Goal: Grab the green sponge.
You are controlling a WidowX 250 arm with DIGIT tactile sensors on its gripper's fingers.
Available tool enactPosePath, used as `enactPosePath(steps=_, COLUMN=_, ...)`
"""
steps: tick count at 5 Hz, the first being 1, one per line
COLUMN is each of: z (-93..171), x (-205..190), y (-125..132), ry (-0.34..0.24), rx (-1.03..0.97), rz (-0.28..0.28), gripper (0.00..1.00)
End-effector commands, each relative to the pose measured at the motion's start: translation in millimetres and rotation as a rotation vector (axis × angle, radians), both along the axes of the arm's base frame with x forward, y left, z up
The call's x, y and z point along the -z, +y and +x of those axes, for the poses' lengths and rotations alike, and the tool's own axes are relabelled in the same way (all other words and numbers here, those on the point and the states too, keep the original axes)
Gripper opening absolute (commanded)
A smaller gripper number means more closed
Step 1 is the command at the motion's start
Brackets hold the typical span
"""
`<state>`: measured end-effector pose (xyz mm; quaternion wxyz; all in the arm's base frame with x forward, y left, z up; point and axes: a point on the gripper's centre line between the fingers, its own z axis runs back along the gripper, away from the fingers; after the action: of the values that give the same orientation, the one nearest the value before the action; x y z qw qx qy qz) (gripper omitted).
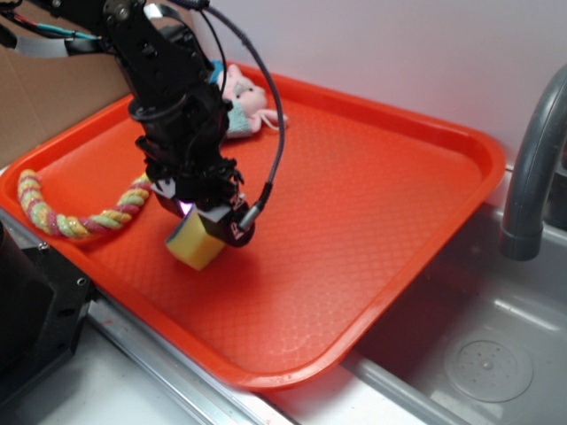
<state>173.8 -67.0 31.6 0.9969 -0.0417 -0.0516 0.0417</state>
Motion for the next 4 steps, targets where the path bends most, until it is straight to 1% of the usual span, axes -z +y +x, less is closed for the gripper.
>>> enactPosePath(steps=1, z=10, x=1, y=0, ry=0.022, rx=0.024, rz=0.015, gripper=0.00)
enactPosePath(steps=2, z=8, x=-4, y=2, ry=0.031, rx=0.037, rz=0.008, gripper=0.00)
enactPosePath(steps=3, z=0, x=-9, y=3, ry=0.038, rx=0.044, rz=0.009, gripper=0.00)
enactPosePath(steps=4, z=-9, x=-49, y=4, ry=0.022, rx=0.061, rz=0.034, gripper=0.00)
